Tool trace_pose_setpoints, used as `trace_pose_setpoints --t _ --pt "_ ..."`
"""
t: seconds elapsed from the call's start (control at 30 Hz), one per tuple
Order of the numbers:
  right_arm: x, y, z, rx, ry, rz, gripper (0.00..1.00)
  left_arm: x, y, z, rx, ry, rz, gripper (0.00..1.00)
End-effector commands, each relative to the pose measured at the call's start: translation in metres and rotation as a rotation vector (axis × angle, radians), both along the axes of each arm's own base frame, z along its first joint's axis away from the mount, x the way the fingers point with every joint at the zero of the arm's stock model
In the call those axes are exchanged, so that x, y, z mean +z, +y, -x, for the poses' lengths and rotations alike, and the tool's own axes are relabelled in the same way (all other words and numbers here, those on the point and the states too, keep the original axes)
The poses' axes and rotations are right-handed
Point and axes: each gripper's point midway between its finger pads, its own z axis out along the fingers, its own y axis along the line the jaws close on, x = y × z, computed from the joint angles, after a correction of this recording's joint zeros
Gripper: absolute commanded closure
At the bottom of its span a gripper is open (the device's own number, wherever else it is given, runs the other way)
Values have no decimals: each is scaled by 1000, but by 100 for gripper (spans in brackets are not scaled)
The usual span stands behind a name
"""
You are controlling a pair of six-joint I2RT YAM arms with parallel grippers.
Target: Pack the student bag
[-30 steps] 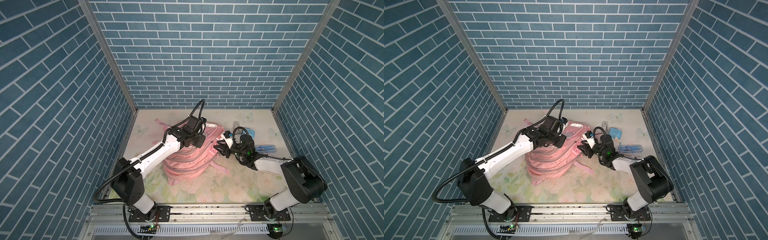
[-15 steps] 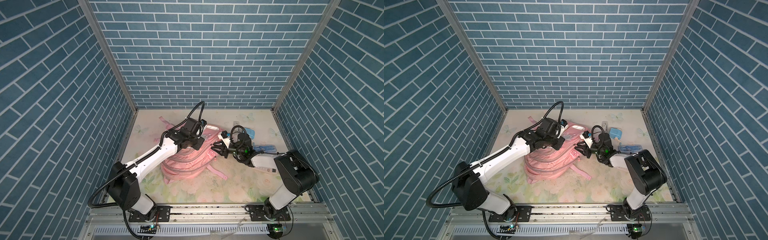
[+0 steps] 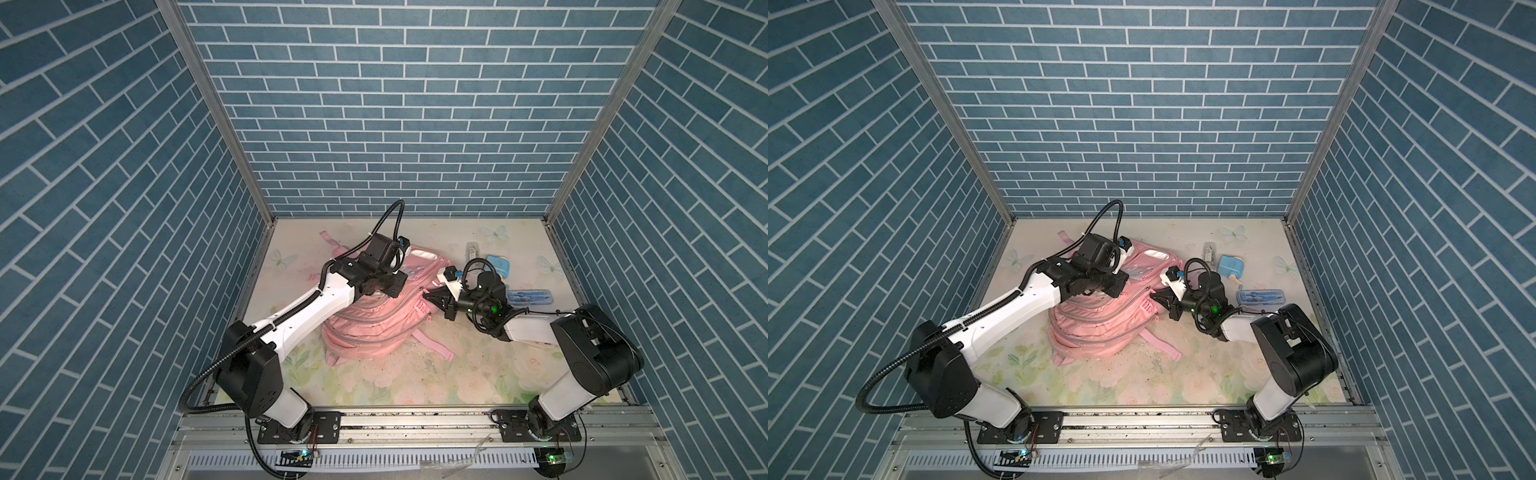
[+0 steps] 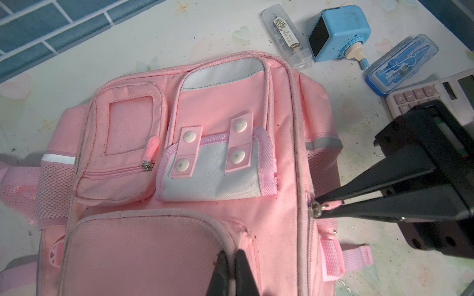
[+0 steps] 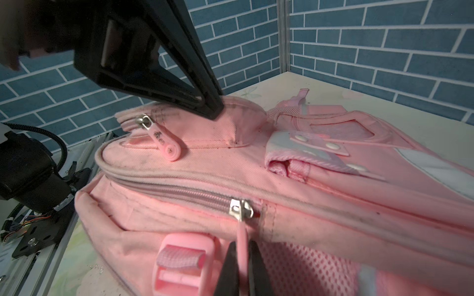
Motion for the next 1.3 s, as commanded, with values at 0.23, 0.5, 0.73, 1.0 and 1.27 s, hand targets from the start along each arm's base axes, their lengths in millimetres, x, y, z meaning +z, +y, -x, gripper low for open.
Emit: trace_pose_setpoints --t 0.23,0.5,0.73,1.0,1.27 --pt "9 7 -5 4 6 3 95 36 -15 -19 25 -75 127 100" --pt "5 12 -3 6 11 31 92 28 -13 -20 56 -42 120 100" --pt "5 13 -5 -24 -19 75 100 23 3 -27 191 25 166 100" --pt "25 23 2 -129 -109 206 100 14 9 -41 419 125 360 100" --pt "30 1 -26 -321 -68 208 100 23 -2 -16 481 264 589 100"
